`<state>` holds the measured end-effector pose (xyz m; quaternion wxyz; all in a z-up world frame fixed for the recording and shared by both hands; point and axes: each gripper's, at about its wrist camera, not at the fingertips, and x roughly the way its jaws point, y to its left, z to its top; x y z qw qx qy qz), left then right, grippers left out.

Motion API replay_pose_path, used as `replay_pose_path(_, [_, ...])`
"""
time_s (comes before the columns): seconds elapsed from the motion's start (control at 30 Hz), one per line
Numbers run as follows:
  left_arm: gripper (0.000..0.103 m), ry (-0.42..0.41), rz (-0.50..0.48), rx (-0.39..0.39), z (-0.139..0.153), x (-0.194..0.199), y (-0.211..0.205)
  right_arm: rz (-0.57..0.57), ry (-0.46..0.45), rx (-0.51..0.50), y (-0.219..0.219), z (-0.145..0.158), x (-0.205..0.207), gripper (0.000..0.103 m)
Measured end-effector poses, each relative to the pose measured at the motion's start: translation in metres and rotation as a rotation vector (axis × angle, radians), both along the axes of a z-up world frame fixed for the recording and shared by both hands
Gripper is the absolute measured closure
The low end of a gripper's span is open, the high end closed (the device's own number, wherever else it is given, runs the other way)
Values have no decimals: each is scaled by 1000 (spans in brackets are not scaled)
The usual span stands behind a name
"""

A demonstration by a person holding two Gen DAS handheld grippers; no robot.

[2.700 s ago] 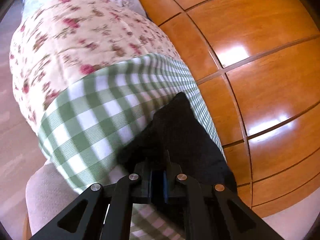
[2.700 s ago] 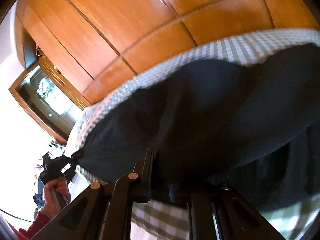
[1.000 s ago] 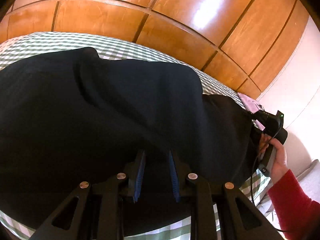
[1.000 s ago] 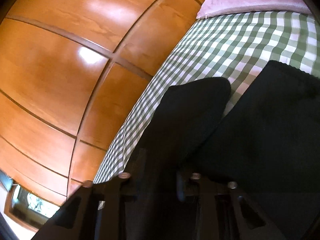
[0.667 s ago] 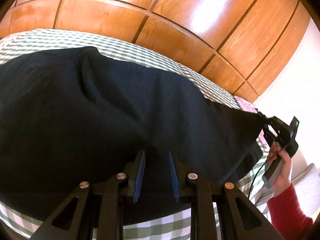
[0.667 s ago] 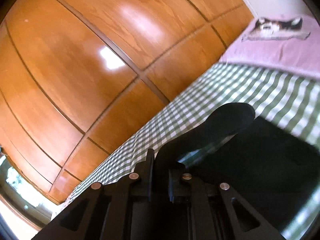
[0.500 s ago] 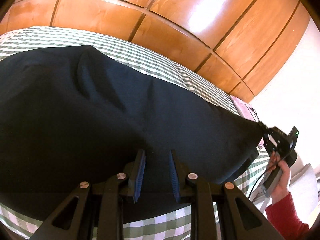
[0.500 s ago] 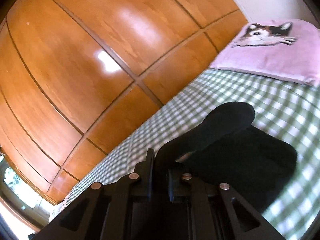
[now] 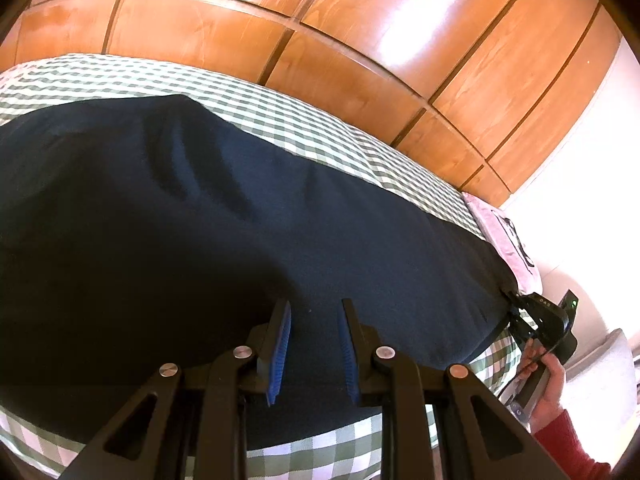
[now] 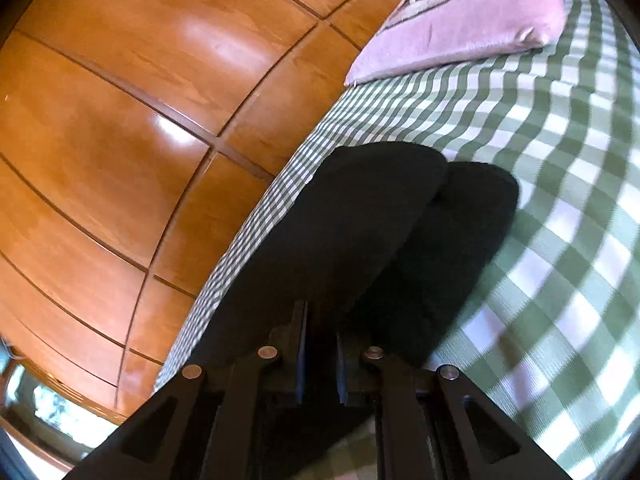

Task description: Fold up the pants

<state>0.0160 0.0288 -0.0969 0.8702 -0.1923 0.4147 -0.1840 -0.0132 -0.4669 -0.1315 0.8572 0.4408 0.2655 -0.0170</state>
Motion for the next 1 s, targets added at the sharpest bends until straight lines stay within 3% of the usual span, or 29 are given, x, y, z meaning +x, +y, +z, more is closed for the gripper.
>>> replay_pose_path(0.33, [80,-49,-18,41,10,-2,-5,-47,-22,-75,5,32,-19,93])
replay_pose_path(0.47, [80,-3,-8,39,0,4,-2,-64,65,-109,3,16,-23,93])
replay_pose_path(0.57, [80,20,-10,25,-7,5,0,-66,72,-83,0,6,-24,93])
replay_pose_path(0.63, [79,16,-12,25,-7,4,1,-73,73,-84,0,10,-25,87])
replay_pose_path(0.8, [79,18,-1,7,-3,3,4,-198,104,-204,2,34,-43,81])
replay_pose_path(0.87, [79,6,16,12,2,3,10,-256,94,-336,12,55,-52,78])
replay_pose_path(1.0, [79,-28,69,31,12,11,28,-164,16,-464,42,85,-48,78])
